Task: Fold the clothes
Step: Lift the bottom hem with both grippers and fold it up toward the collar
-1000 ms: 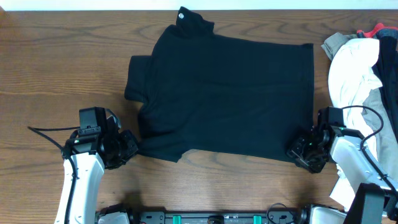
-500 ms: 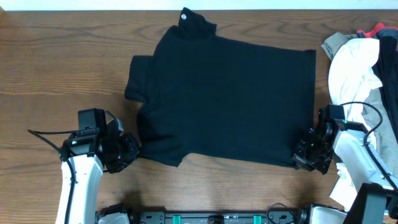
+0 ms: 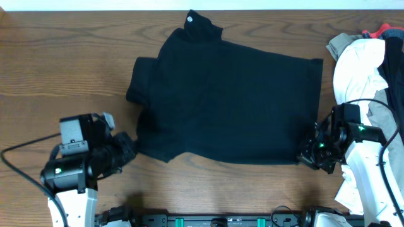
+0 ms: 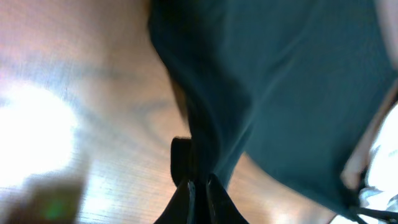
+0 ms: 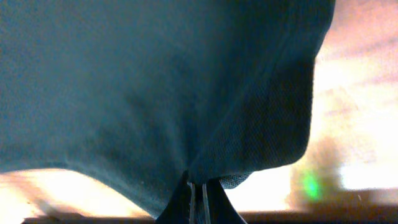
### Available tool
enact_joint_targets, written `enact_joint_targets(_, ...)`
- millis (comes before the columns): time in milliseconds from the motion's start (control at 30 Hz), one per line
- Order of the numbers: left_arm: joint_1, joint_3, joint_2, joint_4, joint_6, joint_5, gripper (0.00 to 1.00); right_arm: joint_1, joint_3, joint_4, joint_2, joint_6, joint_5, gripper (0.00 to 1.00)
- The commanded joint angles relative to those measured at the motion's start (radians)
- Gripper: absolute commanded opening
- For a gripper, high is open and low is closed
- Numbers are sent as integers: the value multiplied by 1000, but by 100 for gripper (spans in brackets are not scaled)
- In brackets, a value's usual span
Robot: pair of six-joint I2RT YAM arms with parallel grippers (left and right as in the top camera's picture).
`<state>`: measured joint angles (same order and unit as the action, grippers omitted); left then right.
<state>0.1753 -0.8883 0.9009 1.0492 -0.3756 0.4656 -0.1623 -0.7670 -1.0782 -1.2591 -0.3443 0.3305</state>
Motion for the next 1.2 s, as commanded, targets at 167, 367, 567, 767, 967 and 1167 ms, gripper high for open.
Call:
enact_joint_targets(167,5,-107,132,-73,12,21,6,5,-99,113,5,-60,40,1)
enact_joint_targets(367,4,-107,260,-159,46,22,6,5,-109,209,-55,-111,40,1)
enact_joint_targets(567,4,-107,287,-262,45,22,6,5,-109,297,-151,-120,89,1)
enact_joint_targets(767,4,-107,295,-320,49,21,6,-5,-109,401,-208,-152,116,1)
enact_joint_targets(967,3,-107,311,-418,49,17,6,-10,-109,472,-213,-187,115,1)
enact_joint_targets(1167,-32,-107,383,-510,50,17,6,-10,-109,524,-219,-221,111,2)
